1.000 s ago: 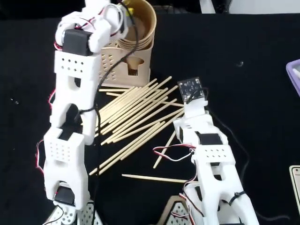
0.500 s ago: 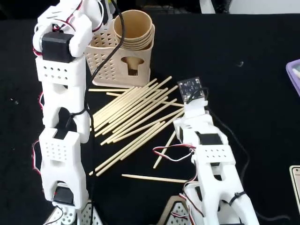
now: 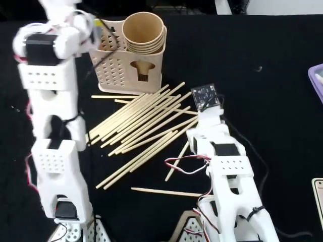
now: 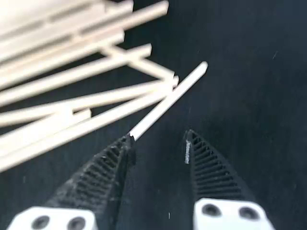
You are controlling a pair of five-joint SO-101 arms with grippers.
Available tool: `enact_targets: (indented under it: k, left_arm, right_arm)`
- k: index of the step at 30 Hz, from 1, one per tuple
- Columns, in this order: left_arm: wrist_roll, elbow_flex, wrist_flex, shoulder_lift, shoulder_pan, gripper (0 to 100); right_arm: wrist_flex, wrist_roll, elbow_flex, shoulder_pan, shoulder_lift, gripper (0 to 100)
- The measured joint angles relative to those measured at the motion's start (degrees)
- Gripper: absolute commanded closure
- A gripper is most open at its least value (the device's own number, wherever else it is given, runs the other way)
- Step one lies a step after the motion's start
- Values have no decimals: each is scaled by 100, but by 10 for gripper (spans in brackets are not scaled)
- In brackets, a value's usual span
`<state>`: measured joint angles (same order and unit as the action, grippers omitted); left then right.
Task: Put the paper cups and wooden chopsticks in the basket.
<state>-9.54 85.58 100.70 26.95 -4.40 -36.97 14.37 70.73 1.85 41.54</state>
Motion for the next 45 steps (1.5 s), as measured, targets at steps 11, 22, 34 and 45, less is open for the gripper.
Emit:
enact_targets:
  k: [11, 22, 34, 45]
  left_arm:
    - [677, -3991, 9, -3349, -1178, 830]
    - [1275, -11851, -2593, -6277, -1222, 830]
    - [993, -14936, -4976, -7200, -1213, 830]
    - [818, -15429, -5468, -7253, -1213, 830]
  right_arm:
    - [-1908, 132, -1081, 158, 0, 825]
    - [-3578, 2347, -1257, 2022, 0, 825]
    - [-2576, 3138, -70, 2602, 0, 825]
    - [-1908, 3938, -18, 2593, 0, 825]
